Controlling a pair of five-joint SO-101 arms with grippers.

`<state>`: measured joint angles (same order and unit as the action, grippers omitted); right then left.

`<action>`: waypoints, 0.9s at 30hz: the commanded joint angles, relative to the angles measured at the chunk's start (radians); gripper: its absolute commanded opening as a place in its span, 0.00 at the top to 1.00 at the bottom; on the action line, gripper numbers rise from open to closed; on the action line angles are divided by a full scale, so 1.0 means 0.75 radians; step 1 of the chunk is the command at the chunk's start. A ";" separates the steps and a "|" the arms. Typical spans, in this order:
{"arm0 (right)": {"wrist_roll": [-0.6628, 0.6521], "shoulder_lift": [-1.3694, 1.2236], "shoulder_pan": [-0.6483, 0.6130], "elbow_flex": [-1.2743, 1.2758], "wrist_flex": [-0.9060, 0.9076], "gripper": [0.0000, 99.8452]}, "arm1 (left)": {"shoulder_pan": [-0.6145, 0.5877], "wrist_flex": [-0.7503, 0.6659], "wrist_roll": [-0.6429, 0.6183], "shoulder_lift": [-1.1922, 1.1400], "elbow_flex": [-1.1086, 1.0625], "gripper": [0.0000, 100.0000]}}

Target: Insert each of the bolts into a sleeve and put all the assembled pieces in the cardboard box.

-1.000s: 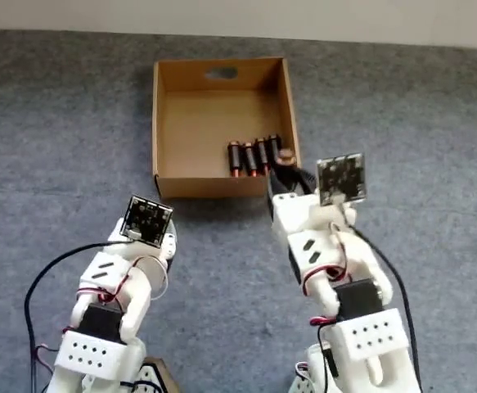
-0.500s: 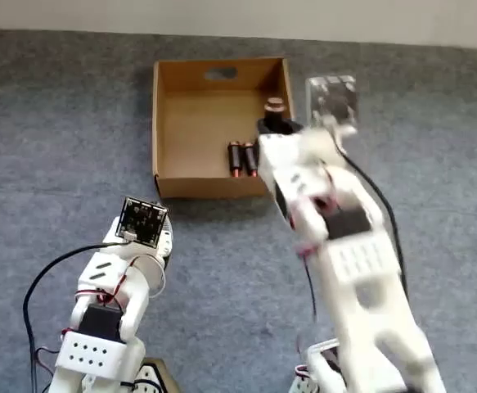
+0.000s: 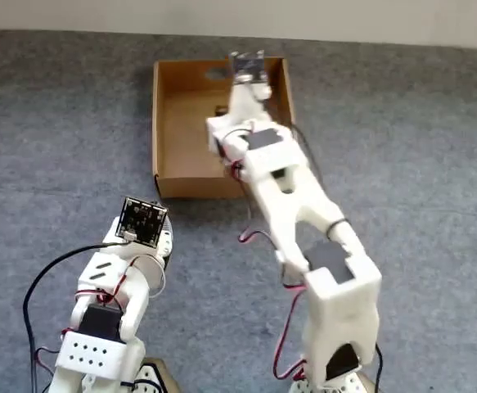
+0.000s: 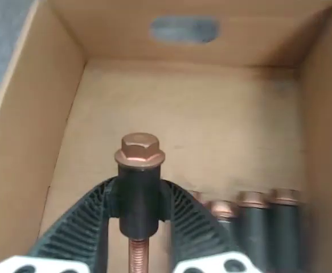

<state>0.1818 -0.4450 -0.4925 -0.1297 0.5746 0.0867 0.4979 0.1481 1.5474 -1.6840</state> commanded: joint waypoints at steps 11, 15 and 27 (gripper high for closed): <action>0.020 -0.242 -0.019 -0.152 0.017 0.99 | -0.013 -0.035 0.008 0.015 -0.028 0.99; 0.027 -0.267 -0.028 -0.157 0.114 0.99 | -0.013 -0.035 0.008 0.015 -0.028 0.99; 0.213 -0.261 -0.001 -0.159 0.171 0.78 | -0.015 -0.035 0.008 0.015 -0.028 0.99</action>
<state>0.3337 -0.6552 -0.5125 -0.2309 0.6866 0.0867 0.4979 0.1481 1.5474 -1.6840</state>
